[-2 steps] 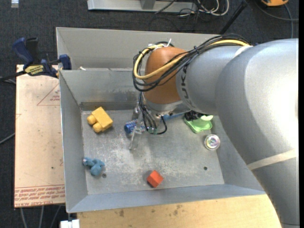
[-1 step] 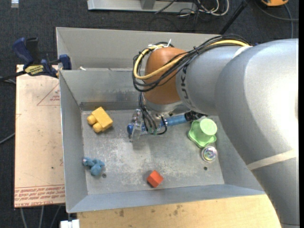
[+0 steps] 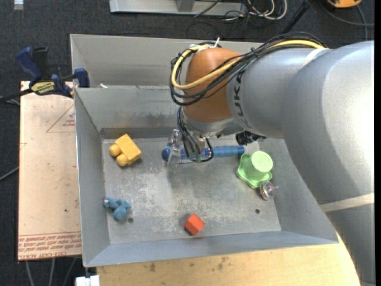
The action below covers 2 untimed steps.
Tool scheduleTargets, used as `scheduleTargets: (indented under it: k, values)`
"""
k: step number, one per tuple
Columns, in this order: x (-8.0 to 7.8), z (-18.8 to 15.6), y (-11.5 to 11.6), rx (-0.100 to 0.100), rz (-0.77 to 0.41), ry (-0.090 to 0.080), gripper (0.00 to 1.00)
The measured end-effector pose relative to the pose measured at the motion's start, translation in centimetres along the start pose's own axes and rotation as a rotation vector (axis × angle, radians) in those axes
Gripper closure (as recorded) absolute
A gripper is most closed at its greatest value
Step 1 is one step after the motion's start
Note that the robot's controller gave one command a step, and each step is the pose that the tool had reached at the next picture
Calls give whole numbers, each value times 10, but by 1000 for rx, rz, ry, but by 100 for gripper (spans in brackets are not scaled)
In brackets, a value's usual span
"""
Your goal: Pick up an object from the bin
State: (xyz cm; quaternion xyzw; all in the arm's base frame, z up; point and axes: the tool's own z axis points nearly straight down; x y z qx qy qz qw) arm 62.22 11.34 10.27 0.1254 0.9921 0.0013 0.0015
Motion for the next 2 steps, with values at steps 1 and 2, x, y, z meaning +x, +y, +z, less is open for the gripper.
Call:
scheduleTargets:
  k: [1,2]
  values:
    - [0,-36,0,0,-1,0,100]
    - [-2,-83,1,-1,-2,-2,100]
